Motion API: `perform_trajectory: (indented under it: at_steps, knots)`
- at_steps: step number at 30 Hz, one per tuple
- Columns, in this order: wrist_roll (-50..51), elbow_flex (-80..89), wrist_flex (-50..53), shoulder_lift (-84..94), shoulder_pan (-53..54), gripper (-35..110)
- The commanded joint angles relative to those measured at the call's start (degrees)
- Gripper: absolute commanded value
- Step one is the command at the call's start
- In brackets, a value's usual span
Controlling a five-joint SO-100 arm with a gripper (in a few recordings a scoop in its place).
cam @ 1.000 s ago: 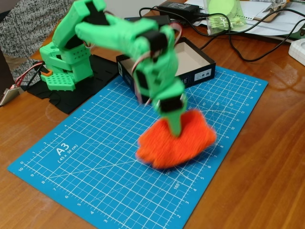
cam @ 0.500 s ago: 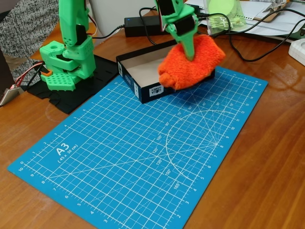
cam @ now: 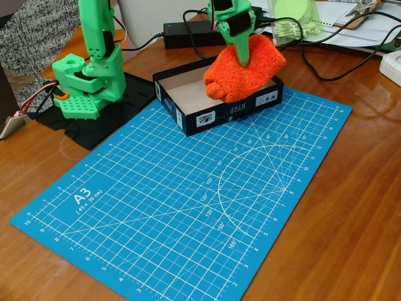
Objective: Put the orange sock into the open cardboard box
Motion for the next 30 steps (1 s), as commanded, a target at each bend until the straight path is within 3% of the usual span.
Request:
perform_trajectory:
  at_steps: [1,9,22,30]
  knots:
    - [0.4,-4.2,3.9,5.6,-1.4,0]
    - [1.8,-7.1,9.5,9.4,-3.6,0]
    - [4.4,-0.4,7.7,9.7,-7.2,0]
    - [7.6,1.1,8.8,10.1,-7.5,12]
